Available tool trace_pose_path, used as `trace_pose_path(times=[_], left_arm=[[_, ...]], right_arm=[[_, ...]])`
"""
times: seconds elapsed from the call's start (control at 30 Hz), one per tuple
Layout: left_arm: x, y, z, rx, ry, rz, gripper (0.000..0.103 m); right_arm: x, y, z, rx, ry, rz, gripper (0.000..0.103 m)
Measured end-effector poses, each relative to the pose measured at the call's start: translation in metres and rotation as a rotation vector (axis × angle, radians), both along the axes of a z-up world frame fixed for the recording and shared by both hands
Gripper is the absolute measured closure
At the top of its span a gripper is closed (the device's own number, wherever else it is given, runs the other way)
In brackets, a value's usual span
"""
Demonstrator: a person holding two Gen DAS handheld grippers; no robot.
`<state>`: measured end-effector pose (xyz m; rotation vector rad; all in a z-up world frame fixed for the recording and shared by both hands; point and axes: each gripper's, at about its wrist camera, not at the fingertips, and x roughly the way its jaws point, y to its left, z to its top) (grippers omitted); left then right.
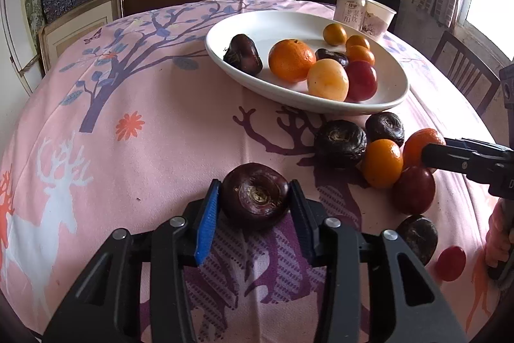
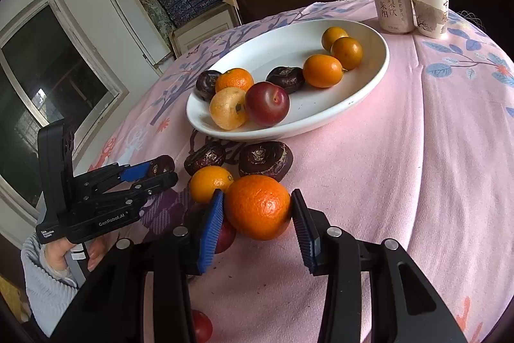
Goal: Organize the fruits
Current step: 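Grasp a dark purple fruit with the left tool while the right tool grasps a large orange, then release both fruits onto the white plate by opening both tools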
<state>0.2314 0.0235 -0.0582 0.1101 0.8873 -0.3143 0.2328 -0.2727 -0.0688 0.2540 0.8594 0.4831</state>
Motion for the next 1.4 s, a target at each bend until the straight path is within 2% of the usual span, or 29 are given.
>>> trace_pose_path(times=[0.37,0.57,0.63,0.77,0.9,1.0,1.03,1.07,1.1,1.17,1.27,1.37,1.4], left_arm=[[-0.006,0.0,0.009,-0.02,-0.045,-0.008,0.062],[-0.008,-0.006,0.033,-0.075,-0.092,-0.023,0.062],[-0.002,-0.012,0.044,-0.1,-0.101,-0.031,0.062],[0.025,-0.033,0.061,-0.093,-0.12,-0.041,0.062],[0.057,-0.053,0.068,-0.095,-0.127,-0.023,0.062],[0.083,-0.061,0.067,-0.125,-0.112,0.004,0.062],[0.089,-0.063,0.067,-0.132,-0.111,0.013,0.062],[0.094,-0.064,0.067,-0.143,-0.117,0.022,0.06],[0.097,-0.064,0.066,-0.151,-0.12,0.032,0.049],[0.098,-0.063,0.065,-0.15,-0.122,0.044,0.039],[0.091,-0.057,0.064,-0.119,-0.135,0.046,0.033],[0.084,-0.043,0.067,-0.131,-0.142,0.071,0.031],[0.08,-0.038,0.069,-0.14,-0.143,0.079,0.024]], right_arm=[[-0.003,-0.012,0.01,0.014,-0.041,-0.033,0.06],[-0.006,-0.023,0.025,0.044,-0.091,-0.061,0.06],[-0.003,-0.026,0.033,0.051,-0.111,-0.071,0.06],[0.021,-0.027,0.046,0.041,-0.113,-0.088,0.06],[0.053,-0.023,0.043,0.007,-0.107,-0.12,0.06],[0.065,-0.027,0.037,0.023,-0.11,-0.147,0.055],[0.065,-0.03,0.037,0.026,-0.117,-0.158,0.042],[0.064,-0.033,0.037,0.023,-0.129,-0.175,0.038],[0.062,-0.036,0.038,0.023,-0.142,-0.185,0.037],[0.061,-0.04,0.04,0.032,-0.15,-0.193,0.037],[0.059,-0.04,0.037,0.049,-0.144,-0.199,0.032],[0.058,-0.044,0.03,0.07,-0.114,-0.202,0.031],[0.057,-0.047,0.028,0.083,-0.103,-0.206,0.031]])
